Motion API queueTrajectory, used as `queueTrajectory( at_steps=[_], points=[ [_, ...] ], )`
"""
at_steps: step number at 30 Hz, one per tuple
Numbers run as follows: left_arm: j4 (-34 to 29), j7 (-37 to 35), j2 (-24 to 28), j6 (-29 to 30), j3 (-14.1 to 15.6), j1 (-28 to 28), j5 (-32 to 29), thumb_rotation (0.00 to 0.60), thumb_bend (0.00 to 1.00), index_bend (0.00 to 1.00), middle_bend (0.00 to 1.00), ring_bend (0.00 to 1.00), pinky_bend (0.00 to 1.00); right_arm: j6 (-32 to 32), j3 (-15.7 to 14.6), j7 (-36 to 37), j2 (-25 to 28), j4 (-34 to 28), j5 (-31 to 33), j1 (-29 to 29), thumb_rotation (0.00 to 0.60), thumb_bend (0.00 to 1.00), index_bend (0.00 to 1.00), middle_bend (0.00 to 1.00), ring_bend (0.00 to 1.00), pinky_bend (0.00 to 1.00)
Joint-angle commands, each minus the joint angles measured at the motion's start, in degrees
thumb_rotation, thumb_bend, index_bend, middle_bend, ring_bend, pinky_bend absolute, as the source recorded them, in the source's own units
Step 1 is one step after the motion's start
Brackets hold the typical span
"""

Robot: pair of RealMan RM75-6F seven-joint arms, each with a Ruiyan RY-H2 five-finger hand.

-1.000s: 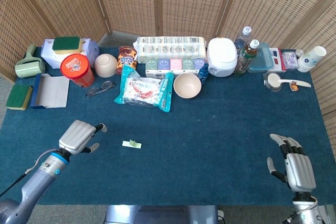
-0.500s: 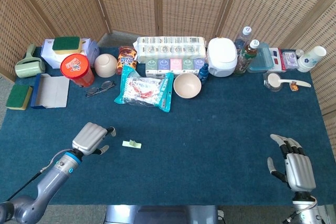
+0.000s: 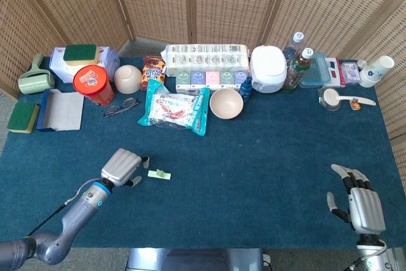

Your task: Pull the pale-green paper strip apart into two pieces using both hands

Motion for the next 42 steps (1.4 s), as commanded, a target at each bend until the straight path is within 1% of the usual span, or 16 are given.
queueTrajectory(
  at_steps=[1,11,37,42],
  points=[
    [0.6,0.5,-0.7,-0.2,0.0,-0.6,-0.7,0.600,0.27,0.43,0.98,1.00,1.00,0.0,0.0,0.1,0.0,0.1,0.1,-0.1,0.600,0.48,0.17,0.24,0.19,0.16],
    [2.1,2.0,-2.7,-1.0,0.3,-2.1,-3.0,0.600,0.27,0.43,0.98,1.00,1.00,0.0,0.0,0.8,0.1,0.7,0.5,-0.4,0.600,0.48,0.17,0.24,0.19,0.16],
    [4.8,4.5,-7.1,-0.7,1.0,-4.8,-7.2,0.600,0.27,0.43,0.98,1.00,1.00,1.0,-0.1,2.2,1.1,1.4,1.1,-2.0,0.600,0.48,0.19,0.24,0.19,0.16],
    [5.0,5.0,-7.6,-0.6,1.0,-5.3,-7.7,0.600,0.27,0.44,0.98,1.00,1.00,1.0,-0.1,2.5,1.1,1.5,1.2,-2.1,0.600,0.48,0.20,0.24,0.19,0.16]
  ],
)
